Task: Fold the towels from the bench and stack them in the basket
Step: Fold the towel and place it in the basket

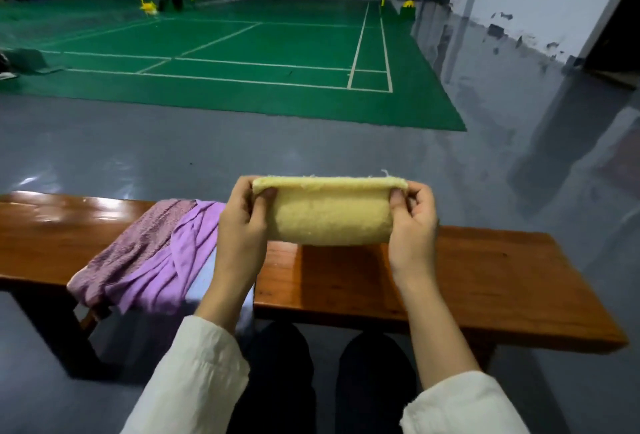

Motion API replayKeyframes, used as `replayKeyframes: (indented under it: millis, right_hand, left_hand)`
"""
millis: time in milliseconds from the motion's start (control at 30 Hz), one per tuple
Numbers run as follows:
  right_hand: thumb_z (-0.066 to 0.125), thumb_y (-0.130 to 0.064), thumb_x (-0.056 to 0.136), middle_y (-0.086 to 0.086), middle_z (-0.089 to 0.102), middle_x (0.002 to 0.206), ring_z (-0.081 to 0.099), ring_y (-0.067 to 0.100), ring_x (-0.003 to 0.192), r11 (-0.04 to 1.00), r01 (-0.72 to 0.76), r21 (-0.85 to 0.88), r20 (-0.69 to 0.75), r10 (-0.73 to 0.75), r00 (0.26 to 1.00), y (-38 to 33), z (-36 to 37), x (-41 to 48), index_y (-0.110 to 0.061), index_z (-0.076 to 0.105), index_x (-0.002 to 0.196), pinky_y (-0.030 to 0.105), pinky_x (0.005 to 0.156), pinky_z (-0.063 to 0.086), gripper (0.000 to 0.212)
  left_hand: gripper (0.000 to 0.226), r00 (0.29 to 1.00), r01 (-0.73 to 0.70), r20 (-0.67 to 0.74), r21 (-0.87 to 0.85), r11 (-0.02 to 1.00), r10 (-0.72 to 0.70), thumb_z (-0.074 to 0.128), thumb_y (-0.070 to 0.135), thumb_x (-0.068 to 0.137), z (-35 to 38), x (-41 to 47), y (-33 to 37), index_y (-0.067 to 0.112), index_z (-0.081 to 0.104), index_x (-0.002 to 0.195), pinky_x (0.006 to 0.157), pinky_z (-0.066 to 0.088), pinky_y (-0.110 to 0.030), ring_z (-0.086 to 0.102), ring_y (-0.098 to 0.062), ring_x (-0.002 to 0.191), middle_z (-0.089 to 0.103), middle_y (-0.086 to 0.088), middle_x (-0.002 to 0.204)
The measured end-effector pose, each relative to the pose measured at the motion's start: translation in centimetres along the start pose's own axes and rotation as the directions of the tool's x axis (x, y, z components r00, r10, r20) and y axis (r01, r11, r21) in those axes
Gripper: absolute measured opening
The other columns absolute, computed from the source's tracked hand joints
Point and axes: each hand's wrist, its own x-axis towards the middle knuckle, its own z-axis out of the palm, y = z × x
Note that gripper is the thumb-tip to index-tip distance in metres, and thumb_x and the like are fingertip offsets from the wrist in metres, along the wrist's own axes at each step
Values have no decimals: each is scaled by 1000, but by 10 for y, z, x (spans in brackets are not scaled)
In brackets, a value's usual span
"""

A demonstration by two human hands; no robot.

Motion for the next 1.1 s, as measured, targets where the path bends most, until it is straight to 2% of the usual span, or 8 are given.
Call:
replayKeyframes:
  millis: [133, 333, 467, 533, 633, 867, 967, 1100]
  right_hand:
    - [48, -13, 99, -2, 58, 88, 52, 7, 78, 983, -174, -65, 22, 176, 984, 66, -12, -42, -17, 54, 96, 15, 65, 41, 8]
    - [48, -17, 99, 9, 58, 93, 51, 16, 81, 947, -286, -146, -14, 287, 958, 112, -17, -66, -14, 54, 100, 30, 71, 42, 7]
    - [45, -23, 100, 10, 59, 102, 53, 18, 87, 935, -307, -176, -28, 307, 951, 123, -9, -54, -13, 52, 106, 35, 77, 46, 14]
    - [45, -24, 100, 5, 60, 100, 55, 16, 87, 931, -310, -191, -40, 308, 950, 131, -5, -46, -14, 52, 106, 33, 77, 47, 13]
    - [45, -24, 100, -5, 57, 91, 54, 10, 82, 923, -319, -216, -40, 318, 947, 145, 1, -32, -17, 50, 104, 27, 72, 44, 9]
    - [43, -28, 100, -9, 50, 80, 45, 6, 68, 905, -239, -352, -1, 255, 967, 174, 18, 0, -18, 49, 104, 31, 64, 39, 12]
    - [41, -29, 101, -10, 48, 75, 44, 9, 67, 877, -225, -425, 13, 255, 967, 186, 22, 9, -18, 48, 105, 35, 62, 38, 13]
    - [40, -29, 101, -10, 47, 75, 44, 13, 70, 808, -222, -545, 20, 277, 961, 202, 24, 13, -13, 48, 108, 33, 62, 36, 18]
  left_hand:
    - [8, 977, 198, 67, 68, 978, -203, 46, 21, 88, 2, -55, -66, 23, 54, 86, 69, 38, -19, 49, 2, 73, 57, 10, 77]
    - [6, 946, 293, 89, 182, 939, -312, 50, 21, 96, 3, -87, -96, 25, 55, 94, 66, 37, -10, 52, 11, 74, 60, 13, 79]
    - [15, 905, 383, 95, 237, 893, -414, 53, 34, 95, 13, -77, -109, 20, 54, 90, 67, 37, -26, 52, 3, 71, 60, 10, 76]
    - [19, 884, 390, 160, 265, 882, -439, 57, 38, 92, 17, -73, -120, 20, 56, 85, 65, 39, -27, 52, 0, 70, 59, 10, 74]
    - [21, 861, 381, 228, 301, 874, -454, 61, 29, 92, 22, -66, -132, 22, 51, 74, 55, 34, -13, 49, 2, 61, 52, 10, 66]
    - [20, 889, 369, 154, 317, 873, -432, 52, 33, 96, 44, -33, -151, 16, 47, 87, 63, 38, -22, 52, -7, 68, 55, 4, 71]
    - [22, 892, 349, 142, 384, 855, -428, 50, 33, 97, 54, -27, -162, 17, 43, 84, 58, 27, -34, 50, -16, 65, 51, 3, 66]
    - [25, 887, 326, 124, 515, 793, -445, 46, 36, 98, 63, -27, -177, 21, 35, 82, 59, 23, -34, 44, -25, 67, 44, 5, 64]
